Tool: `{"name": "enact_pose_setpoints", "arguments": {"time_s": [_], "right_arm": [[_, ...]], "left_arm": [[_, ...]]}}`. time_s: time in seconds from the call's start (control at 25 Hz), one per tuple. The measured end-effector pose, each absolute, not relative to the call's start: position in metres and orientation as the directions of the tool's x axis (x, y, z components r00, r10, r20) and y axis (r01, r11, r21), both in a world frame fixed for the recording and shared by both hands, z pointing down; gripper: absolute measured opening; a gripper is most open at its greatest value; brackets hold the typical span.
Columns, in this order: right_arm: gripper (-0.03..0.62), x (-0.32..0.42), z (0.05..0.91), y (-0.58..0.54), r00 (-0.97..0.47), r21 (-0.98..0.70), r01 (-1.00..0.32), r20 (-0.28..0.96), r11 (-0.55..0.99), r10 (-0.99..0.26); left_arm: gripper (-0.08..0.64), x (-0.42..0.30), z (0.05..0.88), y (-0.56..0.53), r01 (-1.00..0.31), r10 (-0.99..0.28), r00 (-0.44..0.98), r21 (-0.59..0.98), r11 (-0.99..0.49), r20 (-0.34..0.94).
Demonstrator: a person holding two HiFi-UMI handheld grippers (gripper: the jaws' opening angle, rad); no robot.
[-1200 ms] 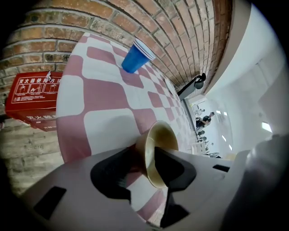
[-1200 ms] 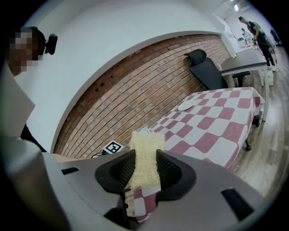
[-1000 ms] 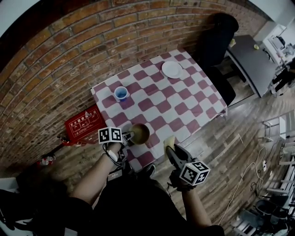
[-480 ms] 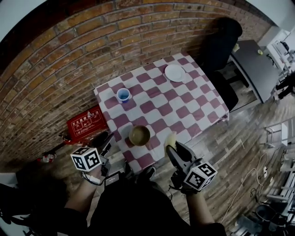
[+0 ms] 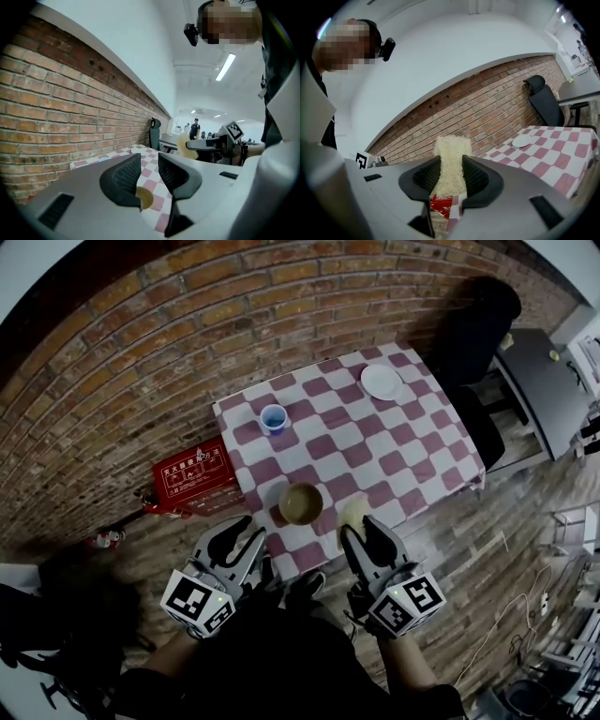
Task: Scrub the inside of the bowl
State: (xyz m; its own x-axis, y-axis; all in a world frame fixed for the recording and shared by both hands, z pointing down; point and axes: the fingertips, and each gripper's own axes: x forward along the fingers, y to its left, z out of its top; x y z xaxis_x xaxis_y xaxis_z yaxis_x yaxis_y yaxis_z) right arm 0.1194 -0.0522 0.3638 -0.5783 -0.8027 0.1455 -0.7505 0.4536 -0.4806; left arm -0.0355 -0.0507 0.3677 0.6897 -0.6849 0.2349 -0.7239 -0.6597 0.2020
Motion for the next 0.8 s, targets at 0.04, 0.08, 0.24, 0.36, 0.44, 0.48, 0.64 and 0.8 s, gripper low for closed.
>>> {"name": "enact_pose_setpoints", "arguments": {"time_s": [0.04,0.08,0.24,0.36,0.44,0.48,0.64,0.8], "right_arm": [[0.154,0.119,0.360,-0.052,-0.573,-0.461,-0.760,0.143,0.458,-0.807],[0.153,0.118,0.356,-0.052,-0.566,-0.442,-0.770,0.141,0.460,-0.812],[0.153,0.116,0.338,-0.048,-0.536,-0.388,-0.801,0.127,0.456,-0.834],[0.153,0.115,0.331,-0.051,-0.518,-0.373,-0.814,0.118,0.445,-0.847],[0.153,0.114,0.330,-0.053,-0.508,-0.367,-0.822,0.122,0.437,-0.853],[0.153,0.112,0.330,-0.054,-0.504,-0.363,-0.825,0.125,0.433,-0.855],[0.153,0.108,0.328,-0.057,-0.494,-0.348,-0.834,0.127,0.428,-0.860],[0.153,0.105,0.327,-0.060,-0.484,-0.340,-0.842,0.132,0.419,-0.865]], "left_arm": [[0.123,-0.034,0.366,-0.050,-0.715,-0.677,0.699,0.206,-0.668,0.230],[0.123,-0.033,0.364,-0.050,-0.706,-0.669,0.708,0.212,-0.676,0.225],[0.123,-0.032,0.357,-0.053,-0.680,-0.648,0.733,0.210,-0.703,0.205],[0.123,-0.032,0.352,-0.058,-0.665,-0.638,0.746,0.186,-0.723,0.190],[0.123,-0.033,0.352,-0.060,-0.655,-0.628,0.755,0.174,-0.735,0.190],[0.123,-0.034,0.352,-0.060,-0.651,-0.623,0.758,0.169,-0.740,0.192],[0.123,-0.037,0.354,-0.064,-0.641,-0.612,0.766,0.155,-0.752,0.198],[0.123,-0.039,0.353,-0.068,-0.633,-0.606,0.772,0.150,-0.759,0.193]]}}
